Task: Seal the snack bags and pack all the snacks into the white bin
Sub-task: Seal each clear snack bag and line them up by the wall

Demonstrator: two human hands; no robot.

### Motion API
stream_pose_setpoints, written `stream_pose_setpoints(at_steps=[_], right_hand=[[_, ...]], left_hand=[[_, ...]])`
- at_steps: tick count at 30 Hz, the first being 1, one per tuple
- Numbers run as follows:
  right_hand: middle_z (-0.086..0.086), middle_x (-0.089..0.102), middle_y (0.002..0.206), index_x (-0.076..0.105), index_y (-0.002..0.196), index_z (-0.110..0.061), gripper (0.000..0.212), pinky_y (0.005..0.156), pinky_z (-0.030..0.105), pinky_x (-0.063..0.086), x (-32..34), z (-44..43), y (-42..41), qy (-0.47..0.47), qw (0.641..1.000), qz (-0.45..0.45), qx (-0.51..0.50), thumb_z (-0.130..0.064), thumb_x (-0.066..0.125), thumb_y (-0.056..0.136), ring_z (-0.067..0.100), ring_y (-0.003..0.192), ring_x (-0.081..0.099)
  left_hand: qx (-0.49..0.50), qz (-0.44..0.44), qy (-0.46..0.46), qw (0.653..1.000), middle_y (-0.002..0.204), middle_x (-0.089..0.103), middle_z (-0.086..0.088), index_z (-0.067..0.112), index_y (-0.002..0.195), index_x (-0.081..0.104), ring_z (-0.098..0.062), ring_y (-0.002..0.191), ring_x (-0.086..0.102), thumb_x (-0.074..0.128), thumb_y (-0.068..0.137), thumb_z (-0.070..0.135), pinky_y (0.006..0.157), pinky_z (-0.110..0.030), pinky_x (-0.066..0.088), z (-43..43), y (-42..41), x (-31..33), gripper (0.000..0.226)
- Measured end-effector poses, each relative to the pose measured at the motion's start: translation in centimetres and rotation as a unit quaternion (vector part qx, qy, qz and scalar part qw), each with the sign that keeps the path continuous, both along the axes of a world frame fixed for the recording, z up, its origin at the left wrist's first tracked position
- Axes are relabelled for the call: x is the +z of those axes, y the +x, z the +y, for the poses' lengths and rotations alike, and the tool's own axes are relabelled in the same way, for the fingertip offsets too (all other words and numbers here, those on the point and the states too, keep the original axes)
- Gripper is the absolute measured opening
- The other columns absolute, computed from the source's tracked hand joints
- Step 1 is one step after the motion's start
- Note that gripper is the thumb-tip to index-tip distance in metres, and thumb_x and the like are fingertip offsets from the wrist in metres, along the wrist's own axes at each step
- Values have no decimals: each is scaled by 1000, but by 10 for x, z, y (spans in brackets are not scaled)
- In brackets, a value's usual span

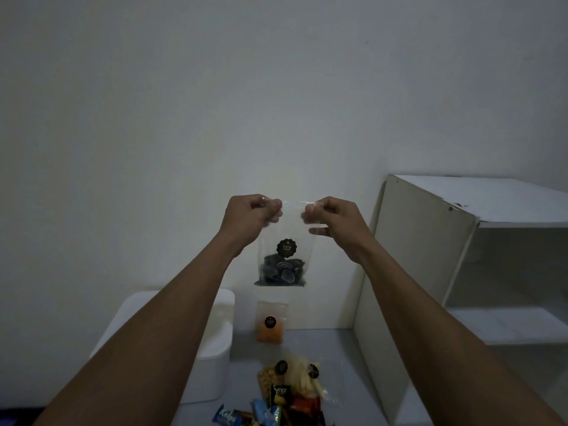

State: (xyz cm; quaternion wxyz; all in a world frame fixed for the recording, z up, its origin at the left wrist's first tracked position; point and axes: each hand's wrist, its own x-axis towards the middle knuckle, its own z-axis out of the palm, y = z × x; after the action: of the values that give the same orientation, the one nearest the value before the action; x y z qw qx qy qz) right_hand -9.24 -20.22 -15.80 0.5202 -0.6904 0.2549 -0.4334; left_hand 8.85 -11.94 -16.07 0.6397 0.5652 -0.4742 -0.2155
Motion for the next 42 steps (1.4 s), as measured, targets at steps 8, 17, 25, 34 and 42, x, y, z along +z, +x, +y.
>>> stream_pose_setpoints(at_steps=[8,17,25,34,42], right_hand=[[10,77,84,68,79,-7,12,72,29,55,6,-7,-4,-33,998,9,-46,-12,72,88,19,81,74],[7,77,92,72,94,-3,15,81,37,57,11,-4,-7,-35,998,48,-6,-17,72,87,20,94,72],[7,77,84,73,89,-4,9,78,36,56,14,-3,-9,-71,995,55,-35,-13,72,88,16,80,71],[4,77,79,73,91,0,12,74,31,57,20,1,0,-85,993,74,-21,-10,72,87,12,73,71],[14,76,91,72,100,3,19,78,34,61,8,1,1,-27,998,48,16,-13,72,89,19,82,73]], left_hand=[[-49,58,2,997,90,73,-12,-1,96,70,-21,80,72,68,91,12,86,-42,59,3,2,1,13],[-35,27,-21,999,81,71,-12,-3,88,69,-23,76,74,71,86,5,88,-41,59,0,-9,10,8],[-40,34,-1,999,86,73,-13,2,91,71,-21,81,73,66,92,8,86,-42,60,5,-11,8,8],[-55,38,14,998,92,74,-11,4,91,68,-21,84,71,65,90,11,75,-32,60,5,-13,14,7],[-38,15,-7,999,83,74,-14,2,84,72,-26,87,74,71,87,5,82,-33,59,-1,-7,6,4]])
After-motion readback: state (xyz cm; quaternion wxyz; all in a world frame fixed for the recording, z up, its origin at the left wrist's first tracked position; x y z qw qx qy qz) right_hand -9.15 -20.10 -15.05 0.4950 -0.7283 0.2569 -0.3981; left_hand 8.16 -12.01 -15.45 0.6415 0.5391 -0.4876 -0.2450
